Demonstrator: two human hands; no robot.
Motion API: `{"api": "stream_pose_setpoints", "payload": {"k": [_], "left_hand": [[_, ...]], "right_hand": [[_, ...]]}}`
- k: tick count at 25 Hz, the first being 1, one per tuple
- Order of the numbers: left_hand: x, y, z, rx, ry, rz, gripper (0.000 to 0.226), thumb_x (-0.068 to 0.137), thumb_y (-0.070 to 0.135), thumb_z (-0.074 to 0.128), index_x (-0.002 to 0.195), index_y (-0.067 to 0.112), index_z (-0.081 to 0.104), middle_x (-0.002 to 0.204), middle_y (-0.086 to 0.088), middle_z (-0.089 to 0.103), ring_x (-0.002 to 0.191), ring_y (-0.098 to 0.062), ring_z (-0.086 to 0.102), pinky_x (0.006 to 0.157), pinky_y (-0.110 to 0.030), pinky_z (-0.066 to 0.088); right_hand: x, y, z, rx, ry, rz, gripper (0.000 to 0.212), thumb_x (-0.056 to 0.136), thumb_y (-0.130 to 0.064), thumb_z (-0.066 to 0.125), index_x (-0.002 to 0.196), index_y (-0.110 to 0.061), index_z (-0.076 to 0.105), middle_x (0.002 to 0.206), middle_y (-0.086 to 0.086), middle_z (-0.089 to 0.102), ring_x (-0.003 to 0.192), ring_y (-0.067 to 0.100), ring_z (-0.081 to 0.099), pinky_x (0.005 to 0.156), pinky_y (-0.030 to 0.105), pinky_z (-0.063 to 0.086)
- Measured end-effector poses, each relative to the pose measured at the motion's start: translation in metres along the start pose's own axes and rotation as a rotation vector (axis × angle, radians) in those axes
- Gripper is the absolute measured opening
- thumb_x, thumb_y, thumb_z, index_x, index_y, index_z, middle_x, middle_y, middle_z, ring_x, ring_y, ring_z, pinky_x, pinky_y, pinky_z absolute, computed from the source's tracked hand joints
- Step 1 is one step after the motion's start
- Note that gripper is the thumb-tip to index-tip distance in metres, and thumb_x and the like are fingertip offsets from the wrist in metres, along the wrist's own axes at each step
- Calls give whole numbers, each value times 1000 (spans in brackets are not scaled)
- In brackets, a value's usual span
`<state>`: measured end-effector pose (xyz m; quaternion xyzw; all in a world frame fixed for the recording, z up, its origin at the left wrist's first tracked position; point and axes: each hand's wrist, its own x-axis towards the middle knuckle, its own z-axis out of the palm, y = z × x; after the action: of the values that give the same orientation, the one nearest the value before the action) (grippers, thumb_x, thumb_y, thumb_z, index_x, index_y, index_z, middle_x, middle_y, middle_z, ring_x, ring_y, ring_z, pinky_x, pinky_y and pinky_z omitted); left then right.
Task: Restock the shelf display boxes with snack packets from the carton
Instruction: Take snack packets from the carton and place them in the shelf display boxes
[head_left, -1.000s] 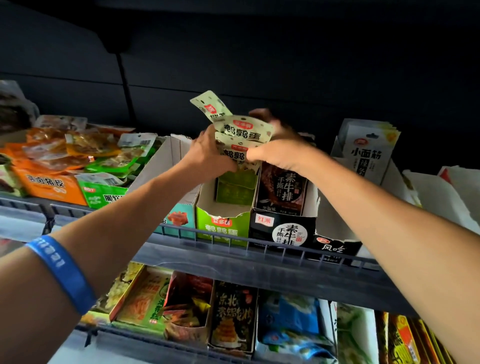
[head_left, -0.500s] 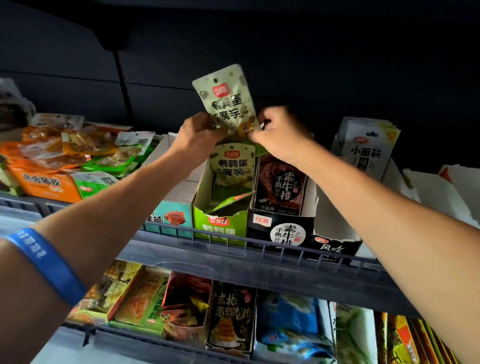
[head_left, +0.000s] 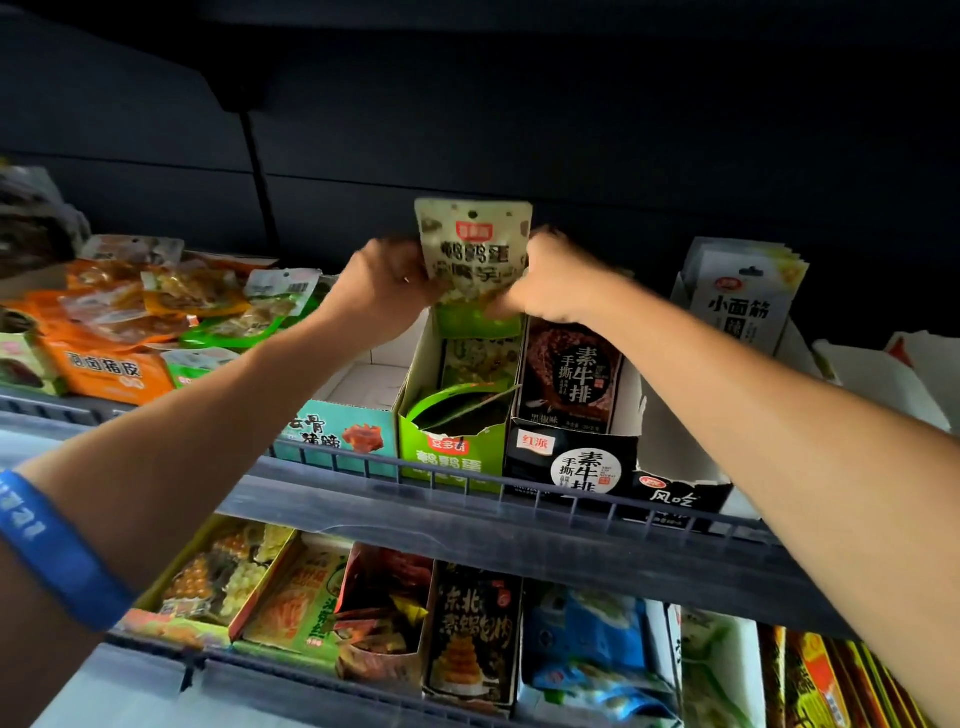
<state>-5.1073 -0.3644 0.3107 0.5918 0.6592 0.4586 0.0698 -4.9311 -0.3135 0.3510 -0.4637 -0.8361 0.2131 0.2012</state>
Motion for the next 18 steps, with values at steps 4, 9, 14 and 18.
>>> {"api": "stream_pose_setpoints", "payload": {"k": [4, 9, 14, 18], "left_hand": [[-10, 4, 7, 173, -9, -1, 30, 85, 17, 72, 115, 14, 67, 107, -5, 70, 97, -21, 65, 84, -32, 53], [-45, 34, -14, 99, -191, 230, 53, 77, 54, 76, 115, 21, 60, 108, 6, 62, 94, -9, 60, 69, -15, 47], [-60, 34, -9, 421, -587, 308, 45, 90, 37, 67, 130, 19, 58, 121, 6, 65, 98, -4, 60, 76, -6, 43], [-54, 34, -8, 496, -490, 260, 40, 89, 27, 67, 128, 24, 60, 101, 14, 63, 84, -7, 64, 70, -14, 49]], "right_hand": [[3, 5, 2, 315, 155, -70, 26, 83, -11, 75, 100, -24, 59, 108, 3, 64, 97, 20, 62, 71, 27, 49], [3, 17, 8, -204, 208, -155, 26, 86, -5, 63, 73, -27, 66, 85, -6, 67, 87, 15, 66, 68, 23, 43], [-6, 22, 19, -350, 356, -308, 19, 91, -5, 56, 99, -11, 71, 115, 5, 64, 110, 25, 54, 91, 31, 40], [-59, 29, 32, -195, 667, -526, 15, 84, -4, 53, 85, -12, 65, 86, 2, 67, 82, 27, 57, 77, 39, 41]]}}
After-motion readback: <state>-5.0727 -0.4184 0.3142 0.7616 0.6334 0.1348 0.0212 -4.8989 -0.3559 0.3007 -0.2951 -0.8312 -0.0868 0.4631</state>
